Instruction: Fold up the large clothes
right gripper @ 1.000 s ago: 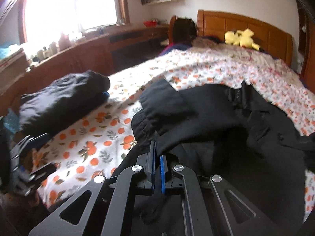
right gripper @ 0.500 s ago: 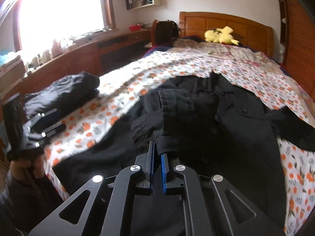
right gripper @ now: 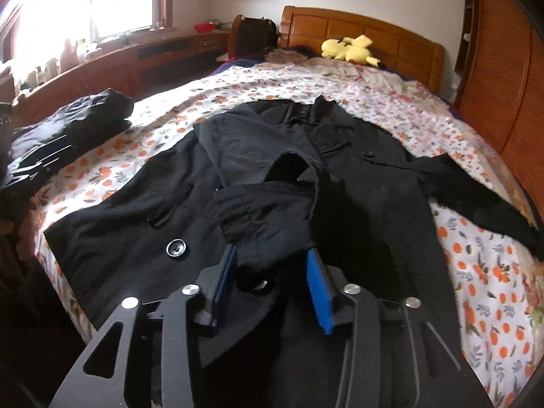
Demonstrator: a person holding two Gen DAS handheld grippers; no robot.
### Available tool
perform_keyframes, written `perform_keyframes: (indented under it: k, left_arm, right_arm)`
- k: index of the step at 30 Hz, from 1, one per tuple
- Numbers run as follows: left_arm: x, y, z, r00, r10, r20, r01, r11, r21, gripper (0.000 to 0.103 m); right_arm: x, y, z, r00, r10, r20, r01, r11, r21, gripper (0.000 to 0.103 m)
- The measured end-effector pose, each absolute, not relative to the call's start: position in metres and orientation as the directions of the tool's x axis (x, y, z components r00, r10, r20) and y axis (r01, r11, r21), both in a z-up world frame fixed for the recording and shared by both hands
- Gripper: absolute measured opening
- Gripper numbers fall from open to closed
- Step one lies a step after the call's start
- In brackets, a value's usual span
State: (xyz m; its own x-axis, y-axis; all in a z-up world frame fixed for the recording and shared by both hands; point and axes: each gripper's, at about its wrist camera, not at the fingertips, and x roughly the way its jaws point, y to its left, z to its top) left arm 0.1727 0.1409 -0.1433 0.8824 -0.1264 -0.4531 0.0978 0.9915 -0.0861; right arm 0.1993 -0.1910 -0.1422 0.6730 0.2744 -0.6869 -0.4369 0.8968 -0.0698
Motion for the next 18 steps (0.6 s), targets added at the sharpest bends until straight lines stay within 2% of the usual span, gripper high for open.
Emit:
perform_keyframes:
  k: [2,7,13,18]
  left_arm:
    - [0.173,0.138,-0.145,0.881,-0.128,-0.456,0.103,0.992,-0.079,0.101]
    - [0.173,0.133,-0.146,0.879,-0.138,-0.456,0.117,0.990,-0.076,0.101]
    - [0.171,0.127,-0.146,0.882,-0.145,-0.448,0.130,0.989,-0.064,0.101]
    - [0.169,0.121,-0.148,0.879,-0.149,-0.453,0.139,0.989,-0.056,0.101]
  right_arm:
    - [0.195,-0.191,-0.136,0.698,0.260,-0.668,-0.429,0.898,-0.099,0.050]
    - [0.197,-0.177,-0.126,0.694,0.291,-0.659,-0.465,0.880,-0.101,0.050]
    - [0.214,-0.137,-0.154,0.636,0.297,-0.713,-0.533,0.837,-0.127,0.053]
    - [0.239,-0.126,-0.183,0.602,0.234,-0.764,-0.514,0.845,-0.146,0.056]
